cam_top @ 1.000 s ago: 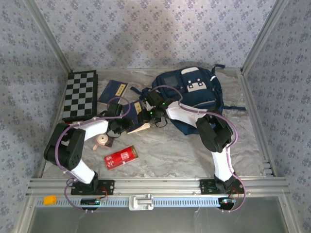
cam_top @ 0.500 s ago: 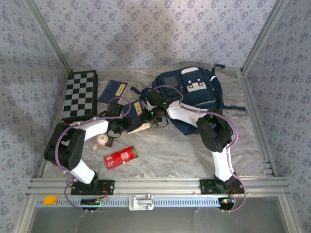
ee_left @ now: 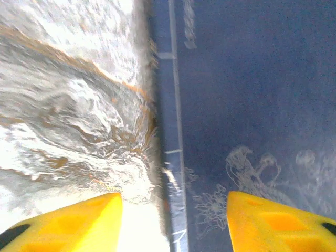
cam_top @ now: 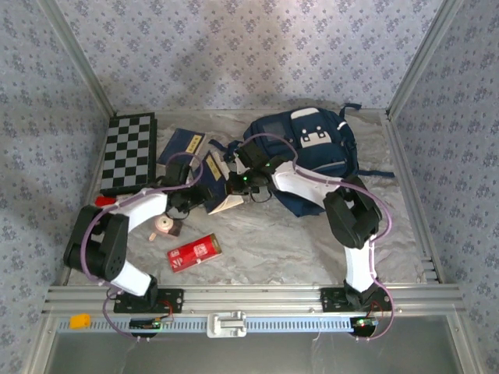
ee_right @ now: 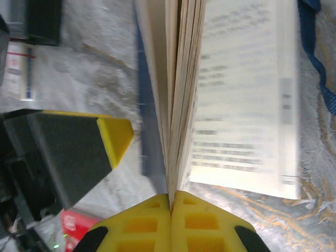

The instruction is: Pack books, pencil case, and school supplies into a backpack

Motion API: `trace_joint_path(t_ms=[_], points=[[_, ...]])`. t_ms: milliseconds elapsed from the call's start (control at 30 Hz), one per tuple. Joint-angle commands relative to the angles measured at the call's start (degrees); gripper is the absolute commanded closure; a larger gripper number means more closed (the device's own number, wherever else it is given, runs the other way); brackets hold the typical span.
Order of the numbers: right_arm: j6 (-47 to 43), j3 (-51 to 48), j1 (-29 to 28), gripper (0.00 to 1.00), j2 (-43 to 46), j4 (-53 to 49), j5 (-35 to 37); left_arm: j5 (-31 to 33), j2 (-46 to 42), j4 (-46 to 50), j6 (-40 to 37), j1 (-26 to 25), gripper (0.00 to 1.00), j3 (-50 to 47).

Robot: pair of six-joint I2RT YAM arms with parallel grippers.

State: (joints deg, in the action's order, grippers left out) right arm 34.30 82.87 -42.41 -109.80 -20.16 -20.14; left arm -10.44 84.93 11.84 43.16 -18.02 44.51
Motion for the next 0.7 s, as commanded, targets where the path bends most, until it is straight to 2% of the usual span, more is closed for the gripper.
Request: trace_joint_path(t_ms=[0, 233, 367, 500, 667], points=[[1.28, -1.94, 0.12, 1.00, 7.08, 3.53, -2.15, -3.58, -5.87, 1.69, -0.97, 2.64, 0.40, 0.75], [3.98, -6.89, 1.79, 1.00, 16.48, 6.16, -3.84, -16.47, -12.66, -2.00, 2.85, 7.68, 0.28, 0.42], [5.46, -9.96, 3.63, 1.00, 21.47, 9.74, -6.99, -22.64, -14.38, -7.46, 7.50, 7.74, 0.20, 0.31], [7.66, -12.05, 5.83, 1.00, 24.17, 13.68, -12.47, -27.78, -13.79, -15.96, 15.53, 7.36, 0.16, -1.27], [9.39, -13.35, 7.23, 1.00, 25.99, 17.04, -15.29, -29.49, -11.36, -22.88, 20.12, 4.13, 0.12, -1.03]])
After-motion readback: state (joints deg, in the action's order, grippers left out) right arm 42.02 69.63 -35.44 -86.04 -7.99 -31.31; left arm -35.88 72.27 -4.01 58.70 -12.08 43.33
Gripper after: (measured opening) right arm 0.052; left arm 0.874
